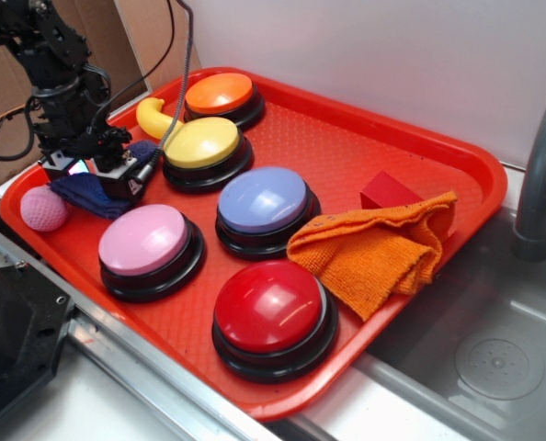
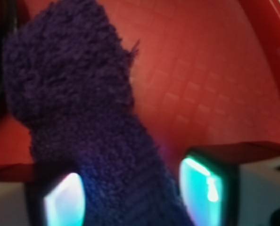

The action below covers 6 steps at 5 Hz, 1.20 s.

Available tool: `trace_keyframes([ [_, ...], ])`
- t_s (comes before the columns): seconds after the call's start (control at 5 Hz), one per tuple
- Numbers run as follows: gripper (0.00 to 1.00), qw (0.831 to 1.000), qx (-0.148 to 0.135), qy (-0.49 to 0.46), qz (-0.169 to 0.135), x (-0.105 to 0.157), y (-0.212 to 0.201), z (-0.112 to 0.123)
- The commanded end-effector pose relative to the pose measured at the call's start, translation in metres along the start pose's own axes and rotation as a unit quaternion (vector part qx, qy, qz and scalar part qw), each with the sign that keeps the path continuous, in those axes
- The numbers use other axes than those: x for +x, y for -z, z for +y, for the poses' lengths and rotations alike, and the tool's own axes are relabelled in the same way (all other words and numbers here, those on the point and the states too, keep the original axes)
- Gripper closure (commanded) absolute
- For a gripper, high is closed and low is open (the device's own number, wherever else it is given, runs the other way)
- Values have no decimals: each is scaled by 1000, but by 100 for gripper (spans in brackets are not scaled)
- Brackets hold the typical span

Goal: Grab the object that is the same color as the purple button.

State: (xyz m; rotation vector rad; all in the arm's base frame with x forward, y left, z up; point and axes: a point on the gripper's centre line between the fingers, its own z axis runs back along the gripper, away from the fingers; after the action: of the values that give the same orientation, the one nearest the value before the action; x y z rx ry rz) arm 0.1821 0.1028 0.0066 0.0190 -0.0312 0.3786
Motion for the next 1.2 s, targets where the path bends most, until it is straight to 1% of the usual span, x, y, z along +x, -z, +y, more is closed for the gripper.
trace_keyframes([
  [0.0, 100, 1000, 2, -8, -14, 1, -4, 5],
  [0.2, 100, 1000, 12, -18, -21, 2, -9, 4],
  [0.4, 100, 999, 11, -30, -20, 5, -15, 5],
  [0.6, 100, 998, 28, -32, -42, 6, -32, -1],
  [0.8, 100, 998, 8, -35, -45, 11, -59, -14],
  [1.0, 100, 998, 18, -25, -51, 12, -82, -37],
])
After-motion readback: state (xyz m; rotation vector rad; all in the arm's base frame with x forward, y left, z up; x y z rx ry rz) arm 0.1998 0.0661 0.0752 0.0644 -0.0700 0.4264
